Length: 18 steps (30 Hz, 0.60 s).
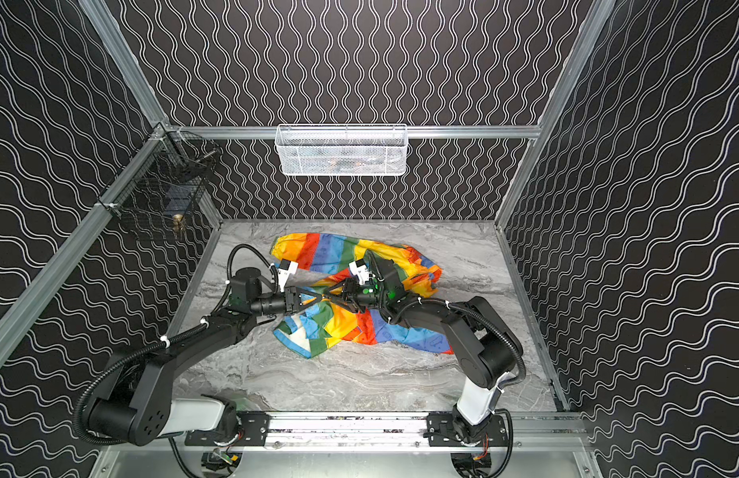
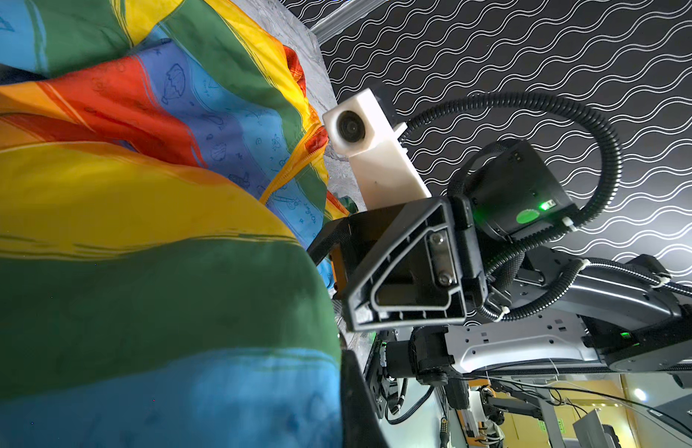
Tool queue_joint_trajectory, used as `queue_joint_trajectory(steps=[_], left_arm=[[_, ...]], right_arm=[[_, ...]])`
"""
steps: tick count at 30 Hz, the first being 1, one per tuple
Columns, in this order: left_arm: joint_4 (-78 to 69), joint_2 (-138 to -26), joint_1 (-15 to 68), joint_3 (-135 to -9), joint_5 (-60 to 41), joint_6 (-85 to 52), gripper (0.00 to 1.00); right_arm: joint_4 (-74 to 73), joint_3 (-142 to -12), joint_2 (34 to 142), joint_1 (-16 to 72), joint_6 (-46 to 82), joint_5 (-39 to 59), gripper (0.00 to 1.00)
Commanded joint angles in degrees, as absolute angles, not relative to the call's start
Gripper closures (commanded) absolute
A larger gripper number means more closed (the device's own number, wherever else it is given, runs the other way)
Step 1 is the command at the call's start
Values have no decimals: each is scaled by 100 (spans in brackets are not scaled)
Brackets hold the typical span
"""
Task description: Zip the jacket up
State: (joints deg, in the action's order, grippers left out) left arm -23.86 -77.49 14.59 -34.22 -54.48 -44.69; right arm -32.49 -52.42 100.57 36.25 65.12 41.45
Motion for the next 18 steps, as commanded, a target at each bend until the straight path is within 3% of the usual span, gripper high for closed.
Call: queue_joint_trajectory(steps=[1,18], left_arm=[[-2528,-7706,1461,-3458,-5583,-4397,100],[-2399,-7716,1463,-3452,-5484,-4329,100]], right_arm=[[-3615,-5282,10089,3617,6630,4223,54],[-3506,-5186,9914,3630,6535,4157,73]])
